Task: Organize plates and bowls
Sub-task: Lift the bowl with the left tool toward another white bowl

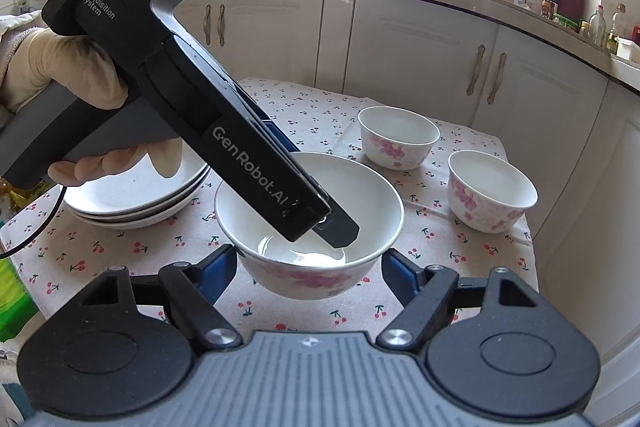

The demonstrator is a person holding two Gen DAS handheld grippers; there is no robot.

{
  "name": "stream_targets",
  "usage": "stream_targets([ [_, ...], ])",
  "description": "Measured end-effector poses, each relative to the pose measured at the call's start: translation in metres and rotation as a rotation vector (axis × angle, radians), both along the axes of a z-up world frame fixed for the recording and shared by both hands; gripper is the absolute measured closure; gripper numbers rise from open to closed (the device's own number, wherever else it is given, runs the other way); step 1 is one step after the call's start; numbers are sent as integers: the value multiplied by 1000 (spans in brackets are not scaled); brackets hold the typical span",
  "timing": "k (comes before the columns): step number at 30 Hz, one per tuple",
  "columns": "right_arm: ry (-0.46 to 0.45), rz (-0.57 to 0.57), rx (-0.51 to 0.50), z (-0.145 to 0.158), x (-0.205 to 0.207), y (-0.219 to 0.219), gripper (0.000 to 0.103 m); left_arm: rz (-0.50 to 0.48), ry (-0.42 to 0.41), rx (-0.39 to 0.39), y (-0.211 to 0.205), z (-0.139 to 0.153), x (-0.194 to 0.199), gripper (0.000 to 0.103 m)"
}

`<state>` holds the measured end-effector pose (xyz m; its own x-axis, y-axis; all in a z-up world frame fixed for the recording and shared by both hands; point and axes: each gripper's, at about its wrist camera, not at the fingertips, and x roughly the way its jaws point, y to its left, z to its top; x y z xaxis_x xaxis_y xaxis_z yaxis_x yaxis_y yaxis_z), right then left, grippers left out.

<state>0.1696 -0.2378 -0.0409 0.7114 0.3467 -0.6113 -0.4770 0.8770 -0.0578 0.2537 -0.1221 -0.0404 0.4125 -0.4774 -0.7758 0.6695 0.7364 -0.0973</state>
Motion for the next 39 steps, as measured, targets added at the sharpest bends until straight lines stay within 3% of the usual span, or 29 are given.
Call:
stream_targets([
  [25, 73, 16, -16, -16, -30, -7, 20, -17, 49, -13, -7, -28, -31, 29],
  [36, 80, 11, -16, -19, -32, -6, 20, -31, 18, -11, -7, -27, -37, 28],
  [39, 82, 9, -14, -19, -31, -6, 18, -40, 20, -28, -7, -28, -38, 22],
])
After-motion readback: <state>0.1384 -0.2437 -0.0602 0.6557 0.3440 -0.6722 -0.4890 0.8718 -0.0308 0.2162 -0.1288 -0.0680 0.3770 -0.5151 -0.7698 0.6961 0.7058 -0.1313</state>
